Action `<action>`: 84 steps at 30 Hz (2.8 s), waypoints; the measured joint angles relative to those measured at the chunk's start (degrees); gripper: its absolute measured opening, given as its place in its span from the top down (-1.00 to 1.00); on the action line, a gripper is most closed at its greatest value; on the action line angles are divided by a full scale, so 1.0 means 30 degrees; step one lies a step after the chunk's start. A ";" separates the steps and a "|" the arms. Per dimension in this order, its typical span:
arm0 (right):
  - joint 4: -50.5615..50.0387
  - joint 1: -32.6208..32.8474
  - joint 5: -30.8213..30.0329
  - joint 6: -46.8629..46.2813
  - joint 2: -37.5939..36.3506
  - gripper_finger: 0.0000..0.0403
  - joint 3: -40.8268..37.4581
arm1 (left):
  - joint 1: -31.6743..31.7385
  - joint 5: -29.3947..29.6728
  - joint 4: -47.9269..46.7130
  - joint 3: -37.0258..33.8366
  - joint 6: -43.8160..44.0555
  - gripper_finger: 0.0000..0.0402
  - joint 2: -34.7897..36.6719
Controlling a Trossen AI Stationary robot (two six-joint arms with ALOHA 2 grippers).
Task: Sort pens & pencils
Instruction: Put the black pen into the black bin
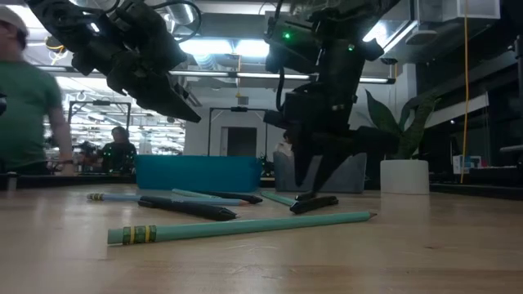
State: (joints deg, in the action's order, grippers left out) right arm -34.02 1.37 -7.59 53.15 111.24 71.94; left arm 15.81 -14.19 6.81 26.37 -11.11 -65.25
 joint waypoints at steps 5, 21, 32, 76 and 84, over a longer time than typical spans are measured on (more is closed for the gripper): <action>0.0044 -0.0045 0.0540 0.0124 0.0173 0.38 0.0000 | 0.0000 0.0002 0.0007 0.0000 0.0000 0.79 0.0003; -0.0929 -0.0510 0.0854 0.0943 0.1836 0.43 0.0890 | -0.0029 -0.0001 0.0014 -0.0006 0.0007 0.79 0.0007; -0.1663 -0.1116 0.2022 -0.1294 0.1916 0.87 0.1399 | -0.0029 -0.0001 0.0014 0.0000 0.0000 0.79 0.0007; -0.4882 -0.1736 0.2080 -1.0130 0.1486 0.87 0.8485 | 0.0000 -0.0672 0.1440 -0.0015 -0.1537 0.97 0.1126; -0.5083 -0.2311 0.2055 -1.1241 -0.0762 0.87 0.8060 | 0.0007 -0.0663 0.0306 -0.0015 -0.1537 0.95 0.2554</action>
State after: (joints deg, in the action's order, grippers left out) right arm -49.27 -5.57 -1.43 19.42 108.96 96.12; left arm 15.84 -16.18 7.73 26.33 -15.73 -57.59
